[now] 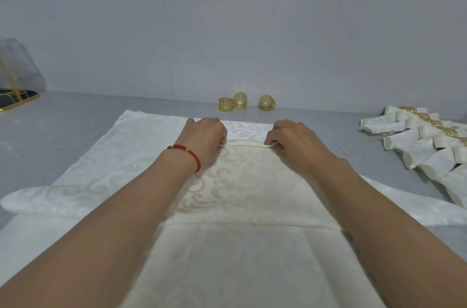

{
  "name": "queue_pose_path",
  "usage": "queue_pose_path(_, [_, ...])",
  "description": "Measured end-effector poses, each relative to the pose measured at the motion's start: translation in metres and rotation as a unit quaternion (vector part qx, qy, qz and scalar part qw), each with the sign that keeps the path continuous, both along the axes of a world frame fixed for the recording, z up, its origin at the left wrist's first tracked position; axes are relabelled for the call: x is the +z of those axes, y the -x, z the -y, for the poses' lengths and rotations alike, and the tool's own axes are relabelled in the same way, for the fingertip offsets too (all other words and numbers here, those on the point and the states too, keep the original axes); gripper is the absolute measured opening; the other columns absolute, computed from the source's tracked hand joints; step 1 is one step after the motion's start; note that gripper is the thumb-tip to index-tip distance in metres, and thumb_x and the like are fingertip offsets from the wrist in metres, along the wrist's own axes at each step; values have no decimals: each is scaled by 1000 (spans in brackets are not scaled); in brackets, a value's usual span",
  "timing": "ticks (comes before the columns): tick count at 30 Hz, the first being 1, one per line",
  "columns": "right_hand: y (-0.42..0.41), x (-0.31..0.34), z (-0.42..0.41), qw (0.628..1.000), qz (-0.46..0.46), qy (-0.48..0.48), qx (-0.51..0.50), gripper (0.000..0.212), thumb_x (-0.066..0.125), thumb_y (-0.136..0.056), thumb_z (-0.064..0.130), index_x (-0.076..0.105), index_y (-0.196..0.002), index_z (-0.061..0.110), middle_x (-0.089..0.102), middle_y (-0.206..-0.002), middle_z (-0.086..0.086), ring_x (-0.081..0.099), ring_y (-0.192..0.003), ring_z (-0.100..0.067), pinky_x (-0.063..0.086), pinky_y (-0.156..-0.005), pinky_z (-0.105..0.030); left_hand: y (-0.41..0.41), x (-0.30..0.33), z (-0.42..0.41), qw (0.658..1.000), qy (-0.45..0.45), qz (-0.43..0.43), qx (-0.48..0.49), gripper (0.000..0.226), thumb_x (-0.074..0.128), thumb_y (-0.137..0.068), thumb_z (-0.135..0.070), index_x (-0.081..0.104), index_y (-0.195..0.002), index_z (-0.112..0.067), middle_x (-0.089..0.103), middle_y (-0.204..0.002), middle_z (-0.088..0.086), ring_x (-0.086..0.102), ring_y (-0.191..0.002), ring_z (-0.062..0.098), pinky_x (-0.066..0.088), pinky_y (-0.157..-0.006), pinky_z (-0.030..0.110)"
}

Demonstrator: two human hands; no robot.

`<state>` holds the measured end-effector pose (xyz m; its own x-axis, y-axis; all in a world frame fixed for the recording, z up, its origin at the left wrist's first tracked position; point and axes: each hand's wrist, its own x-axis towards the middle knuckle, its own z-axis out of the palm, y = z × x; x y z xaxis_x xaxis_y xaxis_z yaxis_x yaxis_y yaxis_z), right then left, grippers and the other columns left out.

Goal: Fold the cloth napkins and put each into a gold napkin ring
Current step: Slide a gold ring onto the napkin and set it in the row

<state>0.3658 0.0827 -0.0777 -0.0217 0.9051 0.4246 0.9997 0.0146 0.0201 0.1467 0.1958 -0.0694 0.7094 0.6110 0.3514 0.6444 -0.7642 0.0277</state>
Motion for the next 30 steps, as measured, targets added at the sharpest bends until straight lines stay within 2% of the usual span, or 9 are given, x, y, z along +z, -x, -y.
queue_pose_path(4, [2, 1, 6, 983, -177, 12, -37, 15, 63, -87, 20, 77, -82, 16, 71, -89, 0, 64, -88, -20, 51, -77, -34, 9, 0, -9, 977, 167, 131, 13, 20, 58, -89, -14, 74, -81, -21, 72, -86, -7, 66, -88, 19, 54, -81, 34])
queue_pose_path(8, [-6, -5, 2, 946, -320, -12, -50, 8, 73, -91, 19, 79, -85, 18, 71, -83, 6, 64, -78, -7, 47, -67, -18, 13, -5, -14, 962, 201, 181, 24, 22, 64, -93, -14, 77, -109, -20, 73, -91, -1, 64, -85, 13, 46, -79, 22])
queue_pose_path(11, [-12, -10, -3, 957, -285, -6, -48, 18, 75, -92, 22, 77, -109, 26, 58, -101, 5, 57, -94, -11, 43, -84, -22, 12, -6, -17, 968, 207, 141, 23, 24, 67, -93, -14, 75, -115, -16, 71, -112, 0, 62, -96, 14, 42, -84, 20])
queue_pose_path(14, [-12, -11, -3, 978, -206, 8, -27, 15, 70, -96, 24, 77, -109, 24, 53, -106, 7, 55, -100, -14, 45, -92, -33, 10, -3, -16, 982, 148, 110, 31, 9, 68, -91, -16, 76, -94, -21, 63, -107, 0, 57, -102, 20, 46, -87, 36])
queue_pose_path(19, [-6, -4, 5, 998, -65, -13, 2, 8, 61, -96, 12, 64, -93, 20, 63, -91, 5, 59, -85, -21, 46, -87, -42, 8, 4, -1, 999, 30, 34, 29, 21, 61, -86, -7, 58, -82, -27, 58, -86, -11, 54, -93, 16, 30, -84, 40])
queue_pose_path(23, [0, -1, 10, 998, 52, -16, 9, 20, 66, -85, 2, 61, -91, 21, 61, -90, 5, 57, -84, -23, 40, -80, -36, 11, 11, 6, 999, -24, -39, -29, 40, 56, -76, 10, 57, -87, -29, 54, -90, -14, 54, -94, 13, 28, -87, 39])
queue_pose_path(26, [8, 12, 16, 997, 48, 57, -6, 19, 58, -88, 4, 63, -93, 22, 60, -95, 7, 56, -86, -20, 35, -77, -31, 15, 19, 8, 997, 20, -75, -27, 37, 56, -81, 4, 66, -96, -28, 62, -97, -12, 59, -96, 14, 41, -93, 36])
queue_pose_path(28, [11, 18, 23, 994, 25, 105, -29, 17, 53, -89, 9, 65, -94, 19, 63, -94, 6, 59, -88, -22, 45, -75, -35, 19, 18, 11, 996, 78, -32, -10, 23, 57, -85, -8, 69, -80, -27, 66, -85, -8, 62, -81, 21, 52, -79, 33])
queue_pose_path(30, [13, 10, 30, 997, -34, 59, -41, 17, 54, -92, 15, 70, -98, 18, 65, -85, 10, 63, -86, -20, 50, -73, -35, 23, 4, 11, 992, 110, 55, 12, 25, 57, -86, -10, 67, -70, -25, 63, -74, -6, 58, -71, 22, 50, -69, 30])
